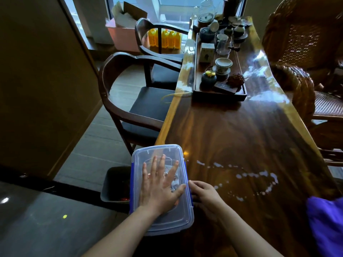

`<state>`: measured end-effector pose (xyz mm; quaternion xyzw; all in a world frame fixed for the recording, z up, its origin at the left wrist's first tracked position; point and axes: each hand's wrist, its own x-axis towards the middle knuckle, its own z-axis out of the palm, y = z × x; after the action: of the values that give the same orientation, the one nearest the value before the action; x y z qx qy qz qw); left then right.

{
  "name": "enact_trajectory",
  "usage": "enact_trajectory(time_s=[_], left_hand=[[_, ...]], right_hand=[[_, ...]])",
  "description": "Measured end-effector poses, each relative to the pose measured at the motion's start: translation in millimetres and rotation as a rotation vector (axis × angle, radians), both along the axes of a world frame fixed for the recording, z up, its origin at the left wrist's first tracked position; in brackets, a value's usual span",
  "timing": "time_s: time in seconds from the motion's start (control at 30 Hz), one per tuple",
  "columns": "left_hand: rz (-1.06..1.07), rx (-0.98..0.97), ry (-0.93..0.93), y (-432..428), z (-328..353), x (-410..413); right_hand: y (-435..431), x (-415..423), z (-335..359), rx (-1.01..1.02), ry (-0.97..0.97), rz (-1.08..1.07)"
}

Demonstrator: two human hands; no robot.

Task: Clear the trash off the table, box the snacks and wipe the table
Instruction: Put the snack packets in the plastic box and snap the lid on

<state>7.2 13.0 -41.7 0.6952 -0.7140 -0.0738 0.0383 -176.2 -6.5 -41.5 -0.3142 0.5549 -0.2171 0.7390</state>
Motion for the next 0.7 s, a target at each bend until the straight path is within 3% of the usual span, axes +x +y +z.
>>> enact_trajectory(time_s=[0.17,0.33,0.53,0.7], left_hand=[[-0.023,0.009,-0.066,0,-5,-3],[-0.023,0.011,-0.085,0,-7,-2],[-0.022,0.007,-0.094,0,-8,-2],[-0.03,-0.002,-0.093,0,-10,-2]], right_hand=[[1,-14,4,-0.043,-0.037,-0.053],[-1,-10,18,-0.236,0.172,0.049],[9,3,11,-0.306,0.21,0.019],[21,12,15,-0.526,0.439,0.171]])
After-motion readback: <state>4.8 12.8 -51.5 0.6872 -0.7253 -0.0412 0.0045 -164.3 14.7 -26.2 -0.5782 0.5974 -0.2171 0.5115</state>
